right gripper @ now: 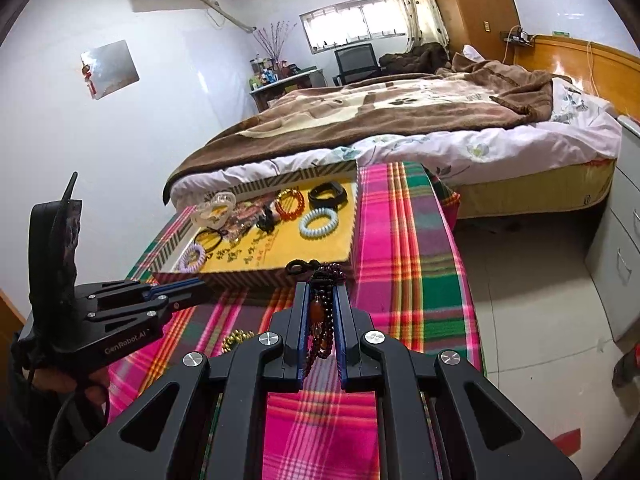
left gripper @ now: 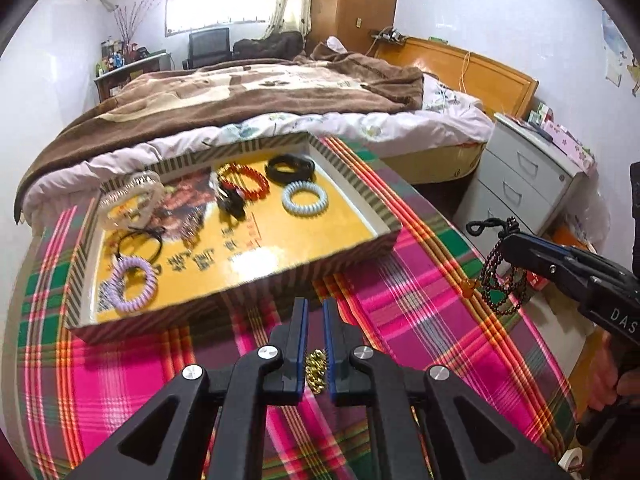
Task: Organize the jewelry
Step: 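Carry the gold chain and dark beaded bracelet over the yellow box with both tools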
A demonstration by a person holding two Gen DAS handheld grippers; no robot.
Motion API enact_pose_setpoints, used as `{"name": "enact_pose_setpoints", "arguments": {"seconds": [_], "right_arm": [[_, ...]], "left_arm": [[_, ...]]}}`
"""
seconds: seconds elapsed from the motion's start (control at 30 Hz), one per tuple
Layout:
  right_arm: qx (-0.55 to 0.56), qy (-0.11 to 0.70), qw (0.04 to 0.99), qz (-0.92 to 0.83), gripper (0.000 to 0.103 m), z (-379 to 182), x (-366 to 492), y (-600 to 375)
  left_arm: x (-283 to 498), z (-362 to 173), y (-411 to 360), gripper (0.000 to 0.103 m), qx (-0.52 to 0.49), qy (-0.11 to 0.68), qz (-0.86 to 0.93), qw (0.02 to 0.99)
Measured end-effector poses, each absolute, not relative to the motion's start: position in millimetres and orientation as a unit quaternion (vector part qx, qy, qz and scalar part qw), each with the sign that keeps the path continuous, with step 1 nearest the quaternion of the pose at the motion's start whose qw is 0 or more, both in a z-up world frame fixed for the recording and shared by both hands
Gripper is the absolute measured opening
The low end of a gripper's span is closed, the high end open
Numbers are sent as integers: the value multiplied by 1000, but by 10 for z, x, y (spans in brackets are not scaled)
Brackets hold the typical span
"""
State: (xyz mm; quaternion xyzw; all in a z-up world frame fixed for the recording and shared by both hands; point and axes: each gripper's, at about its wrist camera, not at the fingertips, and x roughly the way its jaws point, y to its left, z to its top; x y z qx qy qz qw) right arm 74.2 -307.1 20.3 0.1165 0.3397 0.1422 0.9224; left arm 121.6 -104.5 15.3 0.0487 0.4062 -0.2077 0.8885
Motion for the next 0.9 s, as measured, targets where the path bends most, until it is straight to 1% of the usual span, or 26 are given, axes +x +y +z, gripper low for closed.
{"name": "enact_pose_setpoints", "arguments": {"seconds": [0.23,0.37,0.43,0.47,0.5,0.53,0.57,0.6,0.77,0.83,0.9], "right_arm": [[117,333,924,145,11,260,806,-3020],[118,337,923,144,11,220,801,-3020],[119,340,922,142,11,201,798,-3025],[119,341,922,142,11,199,796,-3030],[119,341,922,141,11,199,794,-3035],[119,341,922,141,11,200,793,-3038],[119,340,922,141,11,202,793,-3040],[120,340,922,141,11,203,789,-3044],[121,340,922,142,11,203,799,-3045],[122,341,921,142,11,195,801,-3046],[121,342,921,142,11,190,805,-3049]], "left_arm": [[1272,209,-950,7,43,405,-219,887],[1302,-9,-947,8,39,435,-234,869],[1313,-121,-960,9,36,450,-239,860],[1314,-182,-974,15,38,457,-242,855],[1310,-230,-989,25,40,463,-240,852],[1303,-259,-1004,32,44,465,-239,851],[1297,-295,-1028,44,50,467,-238,850],[1295,-316,-1040,47,51,469,-239,849],[1299,-447,-1126,46,72,478,-232,844],[1279,-448,-1161,37,89,474,-223,848],[1286,-444,-1162,20,92,473,-219,848]]}}
